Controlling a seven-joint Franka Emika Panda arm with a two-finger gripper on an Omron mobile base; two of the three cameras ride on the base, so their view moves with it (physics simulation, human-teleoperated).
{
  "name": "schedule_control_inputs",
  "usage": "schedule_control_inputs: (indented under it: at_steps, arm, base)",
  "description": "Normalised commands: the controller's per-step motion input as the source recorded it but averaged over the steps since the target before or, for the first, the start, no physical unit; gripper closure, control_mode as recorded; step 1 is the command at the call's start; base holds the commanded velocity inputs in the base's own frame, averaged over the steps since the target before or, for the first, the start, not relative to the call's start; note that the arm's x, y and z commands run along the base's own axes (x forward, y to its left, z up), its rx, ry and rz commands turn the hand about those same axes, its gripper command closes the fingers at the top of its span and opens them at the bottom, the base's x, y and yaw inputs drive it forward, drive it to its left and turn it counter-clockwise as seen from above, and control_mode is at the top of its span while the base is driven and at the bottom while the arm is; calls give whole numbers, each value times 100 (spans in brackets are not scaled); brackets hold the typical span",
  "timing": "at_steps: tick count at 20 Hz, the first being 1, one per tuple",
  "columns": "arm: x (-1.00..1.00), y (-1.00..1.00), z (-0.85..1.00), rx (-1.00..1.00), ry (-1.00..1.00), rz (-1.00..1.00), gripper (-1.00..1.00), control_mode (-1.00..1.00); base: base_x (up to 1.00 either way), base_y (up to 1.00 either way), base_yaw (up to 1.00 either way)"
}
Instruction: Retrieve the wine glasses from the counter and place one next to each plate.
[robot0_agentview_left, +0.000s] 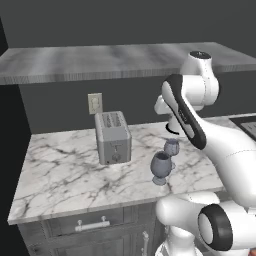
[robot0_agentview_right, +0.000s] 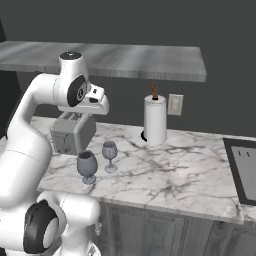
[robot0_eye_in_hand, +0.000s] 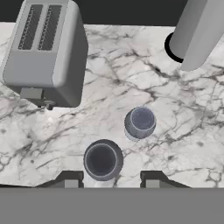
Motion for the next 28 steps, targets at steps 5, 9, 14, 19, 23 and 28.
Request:
schedule_control_inputs:
  at_steps: [5, 9, 14, 19, 23, 28]
  arm:
    - [-37, 0, -4, 4, 0, -2, -100, -100]
    - [-72, -21, -15, 18, -1, -12, -100, -100]
    - [-57, -48, -1, 19, 0, -26, -100, -100]
    - [-41, -61, 0, 39, 0, -27, -100, -100]
    - [-41, -66, 0, 56, 1, -24, -100, -100]
    - [-7, -45, 0, 51, 17, -9, -100, -100]
  base:
    - [0, 0, 0]
    - [0, 0, 0]
    - [0, 0, 0]
    - [0, 0, 0]
    - [0, 0, 0]
    - [0, 0, 0]
